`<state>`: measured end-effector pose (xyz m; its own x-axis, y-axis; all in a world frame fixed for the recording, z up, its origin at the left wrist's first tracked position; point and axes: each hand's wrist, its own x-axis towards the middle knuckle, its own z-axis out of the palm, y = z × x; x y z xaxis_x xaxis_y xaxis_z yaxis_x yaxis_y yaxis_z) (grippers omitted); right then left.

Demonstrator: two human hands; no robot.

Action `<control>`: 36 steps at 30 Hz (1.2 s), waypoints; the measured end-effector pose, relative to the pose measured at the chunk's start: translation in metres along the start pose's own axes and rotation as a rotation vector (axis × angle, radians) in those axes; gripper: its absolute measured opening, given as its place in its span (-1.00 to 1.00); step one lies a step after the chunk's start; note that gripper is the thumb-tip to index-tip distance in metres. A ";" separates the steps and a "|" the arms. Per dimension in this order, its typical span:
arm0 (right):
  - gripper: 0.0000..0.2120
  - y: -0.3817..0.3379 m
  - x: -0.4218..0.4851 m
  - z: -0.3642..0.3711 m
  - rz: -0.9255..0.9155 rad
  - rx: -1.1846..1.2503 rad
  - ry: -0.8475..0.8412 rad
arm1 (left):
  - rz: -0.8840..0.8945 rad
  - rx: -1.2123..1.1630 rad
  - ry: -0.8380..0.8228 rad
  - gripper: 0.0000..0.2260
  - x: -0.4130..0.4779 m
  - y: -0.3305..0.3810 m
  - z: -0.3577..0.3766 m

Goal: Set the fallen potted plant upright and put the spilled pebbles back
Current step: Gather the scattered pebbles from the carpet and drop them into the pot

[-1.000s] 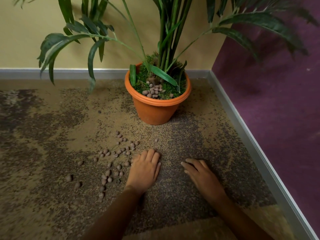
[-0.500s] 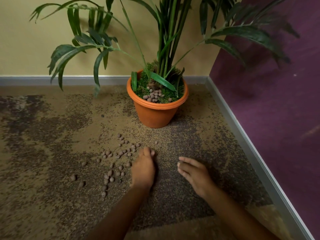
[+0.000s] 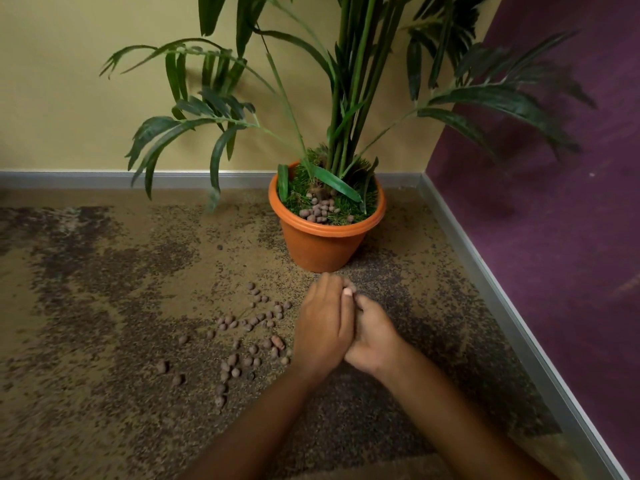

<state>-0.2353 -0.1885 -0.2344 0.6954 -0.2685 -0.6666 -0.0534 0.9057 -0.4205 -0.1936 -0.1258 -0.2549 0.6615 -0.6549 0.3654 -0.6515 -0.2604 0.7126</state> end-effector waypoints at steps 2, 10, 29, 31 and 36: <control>-0.60 -0.005 0.000 0.007 -0.017 0.001 0.000 | 0.043 0.038 -0.047 -0.66 0.005 0.001 -0.008; -0.65 -0.041 0.007 0.042 -0.156 0.008 0.103 | 0.112 -0.028 -0.079 -0.60 0.033 0.008 -0.038; -0.62 -0.089 0.024 0.116 -0.407 -0.289 0.289 | -0.019 0.388 -0.353 -0.28 0.053 -0.030 -0.042; -0.54 -0.087 0.023 0.112 -0.418 -0.300 0.290 | -0.016 0.386 -0.355 -0.30 0.051 -0.031 -0.041; -0.42 -0.086 0.015 0.102 -0.505 -0.335 0.209 | -0.012 0.376 -0.361 -0.31 0.043 -0.034 -0.039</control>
<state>-0.1469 -0.2367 -0.1457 0.5405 -0.7244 -0.4280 -0.0005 0.5084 -0.8611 -0.1285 -0.1171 -0.2402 0.5425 -0.8361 0.0813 -0.7770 -0.4626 0.4270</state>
